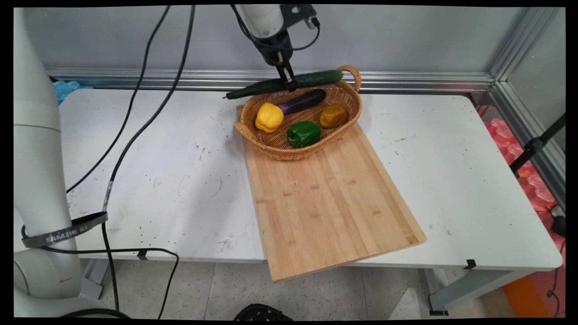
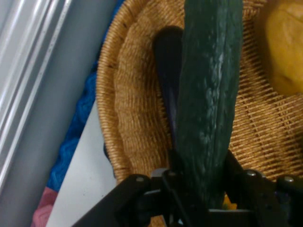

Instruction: Place the picked object in the vegetable basket

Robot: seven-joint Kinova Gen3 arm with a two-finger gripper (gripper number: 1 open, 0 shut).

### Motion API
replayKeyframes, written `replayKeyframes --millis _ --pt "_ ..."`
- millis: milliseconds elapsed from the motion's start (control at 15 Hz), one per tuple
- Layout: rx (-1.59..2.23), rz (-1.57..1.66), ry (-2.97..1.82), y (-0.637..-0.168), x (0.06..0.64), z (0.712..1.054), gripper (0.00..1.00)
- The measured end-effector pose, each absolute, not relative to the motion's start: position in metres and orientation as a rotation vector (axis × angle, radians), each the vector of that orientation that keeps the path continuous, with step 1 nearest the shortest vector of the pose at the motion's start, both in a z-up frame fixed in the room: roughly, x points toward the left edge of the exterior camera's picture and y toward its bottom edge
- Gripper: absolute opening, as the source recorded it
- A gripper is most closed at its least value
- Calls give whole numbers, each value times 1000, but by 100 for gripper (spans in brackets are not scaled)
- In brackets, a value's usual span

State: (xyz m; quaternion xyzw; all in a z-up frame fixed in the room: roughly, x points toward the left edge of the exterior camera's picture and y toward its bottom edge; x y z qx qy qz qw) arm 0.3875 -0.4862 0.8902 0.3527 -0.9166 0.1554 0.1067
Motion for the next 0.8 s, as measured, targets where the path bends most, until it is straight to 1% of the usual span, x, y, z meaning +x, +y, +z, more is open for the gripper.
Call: replayKeyframes --millis 267,333,800 --pt "1004 428 -2730 -493 382 873 0" --pt "995 426 -2734 -494 380 870 100" --pt "930 436 -2747 -498 375 867 100"
